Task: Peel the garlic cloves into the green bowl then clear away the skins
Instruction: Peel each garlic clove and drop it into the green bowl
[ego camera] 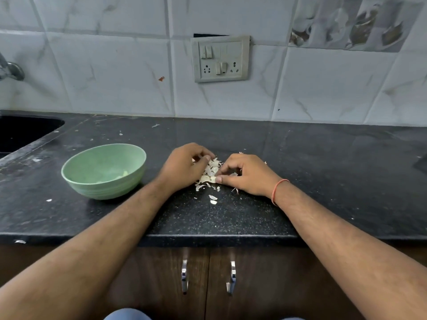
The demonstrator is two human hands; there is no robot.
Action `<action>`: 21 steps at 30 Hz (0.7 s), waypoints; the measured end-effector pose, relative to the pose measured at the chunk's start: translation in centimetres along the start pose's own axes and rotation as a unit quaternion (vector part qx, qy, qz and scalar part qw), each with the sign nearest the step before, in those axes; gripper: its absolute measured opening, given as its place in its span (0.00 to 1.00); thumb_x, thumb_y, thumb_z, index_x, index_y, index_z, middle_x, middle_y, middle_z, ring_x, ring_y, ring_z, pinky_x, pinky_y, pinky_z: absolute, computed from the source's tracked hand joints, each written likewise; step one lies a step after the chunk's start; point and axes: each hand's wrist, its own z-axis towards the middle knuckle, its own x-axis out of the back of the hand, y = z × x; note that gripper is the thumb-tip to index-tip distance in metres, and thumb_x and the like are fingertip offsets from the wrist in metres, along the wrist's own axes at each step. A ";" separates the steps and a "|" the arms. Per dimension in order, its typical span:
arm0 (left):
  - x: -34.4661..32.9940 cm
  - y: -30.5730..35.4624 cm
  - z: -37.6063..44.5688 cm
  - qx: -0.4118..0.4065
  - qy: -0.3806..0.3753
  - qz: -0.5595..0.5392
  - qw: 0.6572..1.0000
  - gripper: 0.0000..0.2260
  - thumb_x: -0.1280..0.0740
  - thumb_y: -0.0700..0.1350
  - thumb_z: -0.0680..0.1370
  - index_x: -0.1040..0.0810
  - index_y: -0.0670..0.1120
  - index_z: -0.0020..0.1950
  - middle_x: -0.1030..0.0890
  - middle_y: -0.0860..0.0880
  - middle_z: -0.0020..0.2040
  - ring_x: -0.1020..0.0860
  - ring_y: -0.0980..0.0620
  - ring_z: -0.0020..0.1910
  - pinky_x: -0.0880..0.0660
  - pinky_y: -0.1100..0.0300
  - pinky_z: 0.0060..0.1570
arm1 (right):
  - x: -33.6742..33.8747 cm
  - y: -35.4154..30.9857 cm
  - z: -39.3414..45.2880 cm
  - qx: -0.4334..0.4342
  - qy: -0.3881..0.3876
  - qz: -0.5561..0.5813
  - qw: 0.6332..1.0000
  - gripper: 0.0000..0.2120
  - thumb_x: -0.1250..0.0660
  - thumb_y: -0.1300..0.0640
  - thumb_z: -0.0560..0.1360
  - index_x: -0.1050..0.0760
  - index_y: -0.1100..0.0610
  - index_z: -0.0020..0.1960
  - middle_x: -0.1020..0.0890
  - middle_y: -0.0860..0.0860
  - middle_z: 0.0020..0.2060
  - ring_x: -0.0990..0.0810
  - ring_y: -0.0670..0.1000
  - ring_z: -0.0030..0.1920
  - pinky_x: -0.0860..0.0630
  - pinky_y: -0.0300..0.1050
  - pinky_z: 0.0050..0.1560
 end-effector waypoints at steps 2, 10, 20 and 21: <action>0.0 -0.5 0.3 0.030 0.011 -0.024 0.999 0.07 0.29 0.45 0.82 0.12 0.54 0.54 0.14 0.59 0.51 0.19 0.63 0.50 0.25 0.66 0.54 | -0.1 0.1 0.2 0.003 0.015 -0.002 1.000 0.04 0.22 0.46 0.76 0.12 0.45 0.50 0.16 0.41 0.46 0.18 0.40 0.50 0.24 0.37 0.53; -0.1 -1.2 0.6 0.046 0.050 -0.075 0.995 0.07 0.30 0.46 0.82 0.12 0.55 0.53 0.13 0.60 0.47 0.16 0.62 0.48 0.22 0.63 0.53 | -0.7 -0.2 0.4 0.047 0.030 0.000 0.998 0.03 0.22 0.50 0.76 0.12 0.45 0.50 0.18 0.40 0.47 0.17 0.41 0.49 0.23 0.38 0.52; -0.2 -1.0 0.6 0.051 0.040 -0.067 0.996 0.06 0.29 0.47 0.82 0.13 0.56 0.52 0.13 0.60 0.45 0.18 0.63 0.45 0.29 0.76 0.44 | -1.1 0.4 1.8 0.030 0.015 -0.053 0.998 0.01 0.26 0.48 0.79 0.16 0.44 0.49 0.19 0.39 0.45 0.22 0.39 0.46 0.26 0.44 0.49; -0.2 -1.0 0.7 0.051 0.040 -0.068 0.996 0.06 0.29 0.47 0.82 0.13 0.56 0.52 0.13 0.60 0.45 0.18 0.63 0.45 0.29 0.76 0.43 | -1.1 0.3 1.8 0.035 0.024 -0.053 0.998 0.01 0.26 0.49 0.79 0.16 0.45 0.50 0.20 0.39 0.45 0.22 0.39 0.45 0.27 0.43 0.48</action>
